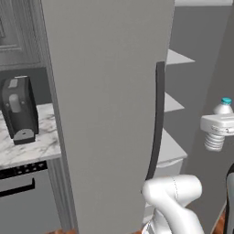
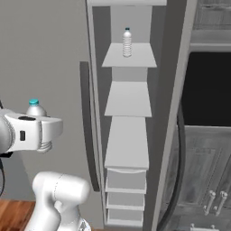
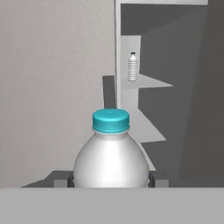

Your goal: Take the bottled waters from the counter and place them in the freezer to freeze. Close the freezer door after placing the bottles.

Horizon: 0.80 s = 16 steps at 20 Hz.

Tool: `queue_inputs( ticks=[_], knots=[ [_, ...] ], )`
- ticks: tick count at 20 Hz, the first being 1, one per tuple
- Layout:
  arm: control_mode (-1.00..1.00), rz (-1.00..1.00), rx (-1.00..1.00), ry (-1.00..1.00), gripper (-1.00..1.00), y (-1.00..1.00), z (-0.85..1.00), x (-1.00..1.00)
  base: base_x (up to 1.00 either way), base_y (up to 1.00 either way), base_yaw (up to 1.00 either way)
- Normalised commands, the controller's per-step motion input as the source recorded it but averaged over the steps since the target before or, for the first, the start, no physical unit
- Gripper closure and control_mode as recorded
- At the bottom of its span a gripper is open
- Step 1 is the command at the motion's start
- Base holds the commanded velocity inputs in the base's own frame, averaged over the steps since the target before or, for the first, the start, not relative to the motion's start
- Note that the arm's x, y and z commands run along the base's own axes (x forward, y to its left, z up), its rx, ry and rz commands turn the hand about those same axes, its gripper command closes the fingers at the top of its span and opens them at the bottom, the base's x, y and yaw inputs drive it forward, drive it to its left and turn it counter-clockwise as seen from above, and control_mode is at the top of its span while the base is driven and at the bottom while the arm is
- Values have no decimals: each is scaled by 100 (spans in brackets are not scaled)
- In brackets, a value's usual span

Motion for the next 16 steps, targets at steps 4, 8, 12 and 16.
queue_inputs(
  ticks=[4,8,12,16],
  knots=[
    [100,0,0,0,100,0,0,0,31,-29,0],
    [100,0,0,0,100,0,0,0,36,-55,0],
    [100,0,0,0,100,0,0,0,48,-53,0],
    [100,0,0,0,100,0,0,0,44,-47,0]
  ],
)
